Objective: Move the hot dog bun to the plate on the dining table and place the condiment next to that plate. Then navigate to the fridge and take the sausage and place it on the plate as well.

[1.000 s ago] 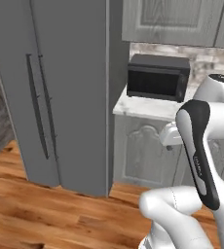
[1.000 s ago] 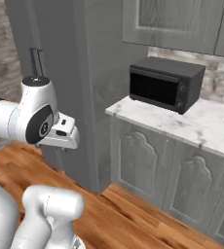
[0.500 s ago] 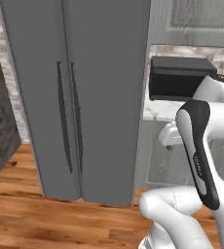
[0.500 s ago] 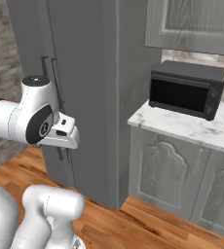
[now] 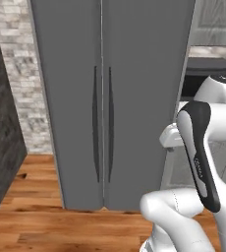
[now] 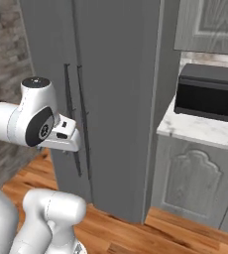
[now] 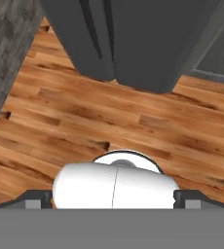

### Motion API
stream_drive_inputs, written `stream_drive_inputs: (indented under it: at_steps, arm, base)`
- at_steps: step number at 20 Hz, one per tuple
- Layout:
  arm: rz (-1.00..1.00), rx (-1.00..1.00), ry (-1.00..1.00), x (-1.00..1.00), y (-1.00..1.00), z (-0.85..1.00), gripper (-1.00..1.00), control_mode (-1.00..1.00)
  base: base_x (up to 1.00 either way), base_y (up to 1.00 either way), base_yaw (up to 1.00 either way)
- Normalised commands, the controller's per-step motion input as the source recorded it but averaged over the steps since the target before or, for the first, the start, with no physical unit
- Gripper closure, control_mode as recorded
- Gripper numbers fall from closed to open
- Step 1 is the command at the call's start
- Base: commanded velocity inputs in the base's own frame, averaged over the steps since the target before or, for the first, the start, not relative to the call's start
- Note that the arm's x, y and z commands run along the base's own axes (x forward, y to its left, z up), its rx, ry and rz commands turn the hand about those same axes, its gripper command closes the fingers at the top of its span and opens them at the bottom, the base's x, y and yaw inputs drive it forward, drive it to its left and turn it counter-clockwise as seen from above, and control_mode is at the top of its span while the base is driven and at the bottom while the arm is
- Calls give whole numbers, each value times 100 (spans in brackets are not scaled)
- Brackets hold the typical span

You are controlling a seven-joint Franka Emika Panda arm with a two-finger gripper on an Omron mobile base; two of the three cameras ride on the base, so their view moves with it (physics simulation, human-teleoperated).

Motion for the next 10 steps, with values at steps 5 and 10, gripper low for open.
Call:
stream_drive_inputs:
  at_steps: [5, 10]
  arm:
    - [0, 0, 0, 0, 0, 0, -100, 100]
    - [0, 0, 0, 0, 0, 0, -100, 100]
  base:
    - [21, 64, -27]
    - [6, 71, -26]
